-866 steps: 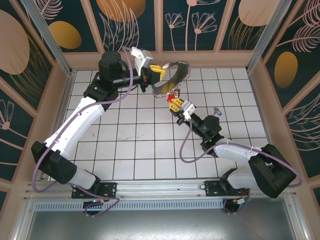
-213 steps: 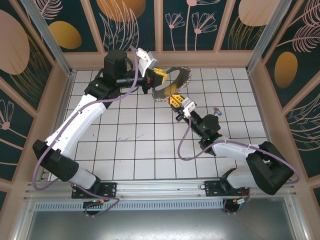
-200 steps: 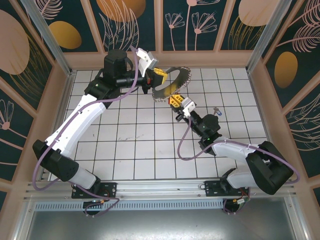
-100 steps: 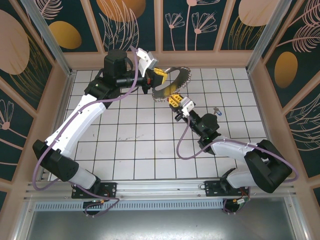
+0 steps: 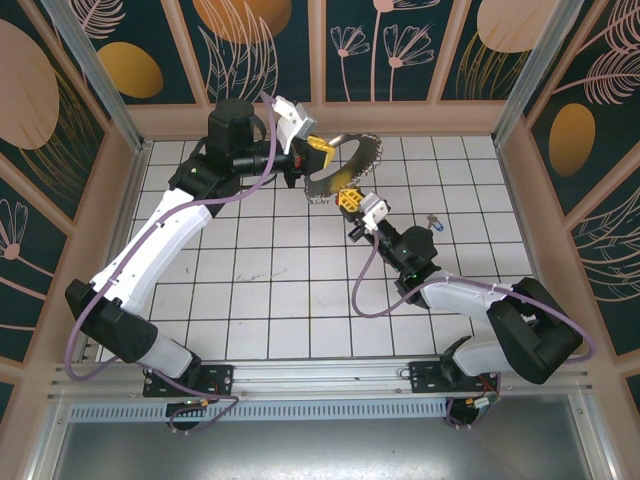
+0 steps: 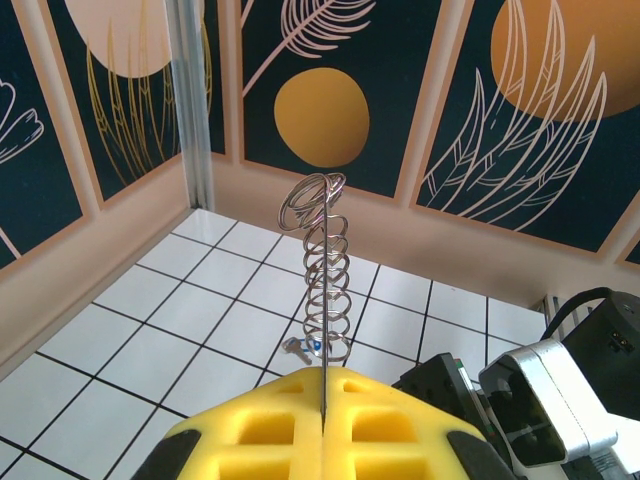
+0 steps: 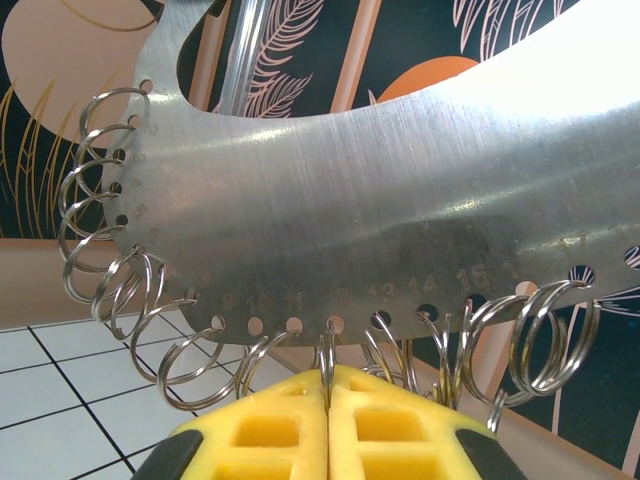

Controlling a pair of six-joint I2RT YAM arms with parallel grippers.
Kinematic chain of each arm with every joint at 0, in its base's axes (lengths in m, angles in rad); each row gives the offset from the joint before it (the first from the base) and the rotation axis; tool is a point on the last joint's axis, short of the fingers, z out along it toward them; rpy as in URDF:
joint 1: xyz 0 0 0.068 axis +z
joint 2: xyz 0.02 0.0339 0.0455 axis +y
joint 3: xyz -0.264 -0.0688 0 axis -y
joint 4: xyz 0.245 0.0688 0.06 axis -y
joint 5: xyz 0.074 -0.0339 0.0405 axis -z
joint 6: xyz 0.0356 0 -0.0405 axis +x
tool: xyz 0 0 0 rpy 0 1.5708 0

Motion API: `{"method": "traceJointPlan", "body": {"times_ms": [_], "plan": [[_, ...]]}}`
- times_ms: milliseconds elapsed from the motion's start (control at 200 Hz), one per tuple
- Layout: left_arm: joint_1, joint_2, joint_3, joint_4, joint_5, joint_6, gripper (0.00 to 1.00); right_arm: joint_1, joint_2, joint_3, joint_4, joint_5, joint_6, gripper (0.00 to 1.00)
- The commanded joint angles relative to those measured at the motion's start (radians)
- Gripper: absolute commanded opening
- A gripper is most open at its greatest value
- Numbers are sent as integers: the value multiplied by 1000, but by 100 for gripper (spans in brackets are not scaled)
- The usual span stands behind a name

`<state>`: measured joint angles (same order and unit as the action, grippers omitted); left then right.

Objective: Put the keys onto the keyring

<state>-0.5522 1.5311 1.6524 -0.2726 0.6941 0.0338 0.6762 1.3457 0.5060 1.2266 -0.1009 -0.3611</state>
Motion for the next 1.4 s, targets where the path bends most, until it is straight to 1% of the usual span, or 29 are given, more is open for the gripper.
{"method": "traceJointPlan", "body": {"times_ms": [0, 125, 210, 240, 290, 390, 500, 616, 666, 726, 761, 886, 896, 971, 1026, 1081, 1131, 1276, 1396], "plan": [[-9, -16, 16, 39, 1, 0, 0, 8, -1, 27, 48, 12, 5, 4], [-9, -19, 5, 48, -10, -2, 0, 8, -4, 24, 50, 12, 10, 0], [-9, -22, -7, 62, -27, -11, 0, 8, -8, 19, 49, 16, 18, 0], [-9, -24, -13, 74, -49, -23, 0, 8, -11, 16, 48, 20, 23, 0], [-8, -27, -28, 93, -103, -50, 4, 8, -17, 8, 44, 24, 27, 0], [-9, -34, -64, 115, -219, -107, 3, 2, -34, -4, 28, 10, 36, 0], [-7, -45, -131, 196, -254, -199, 4, -23, -55, -7, -15, -48, 82, 0], [-6, -39, -163, 234, -259, -274, 7, -56, -69, 1, -70, -92, 134, 0], [-5, -35, -175, 238, -275, -310, 10, -68, -72, 3, -88, -120, 147, 0], [0, -31, -206, 261, -280, -369, 11, -88, -71, 10, -109, -174, 169, 0], [3, -30, -224, 277, -276, -402, 14, -102, -68, 16, -131, -205, 180, 0], [28, -20, -277, 273, -300, -474, 17, -123, -74, 30, -210, -284, 205, 0], [32, -20, -283, 276, -300, -483, 18, -145, -74, 31, -215, -291, 206, 0], [46, -23, -348, 352, -275, -557, 21, -173, -74, 38, -265, -348, 206, 0], [51, -24, -410, 428, -245, -609, 21, -185, -72, 45, -307, -373, 199, 0], [51, -18, -466, 495, -220, -657, 22, -193, -70, 49, -337, -383, 196, 0], [51, -6, -510, 541, -203, -694, 26, -202, -67, 46, -344, -395, 199, 0], [52, 20, -622, 658, -195, -759, 27, -208, -47, 43, -355, -407, 215, 0], [52, 46, -674, 704, -210, -776, 28, -211, -22, 32, -332, -366, 236, 0]]}}
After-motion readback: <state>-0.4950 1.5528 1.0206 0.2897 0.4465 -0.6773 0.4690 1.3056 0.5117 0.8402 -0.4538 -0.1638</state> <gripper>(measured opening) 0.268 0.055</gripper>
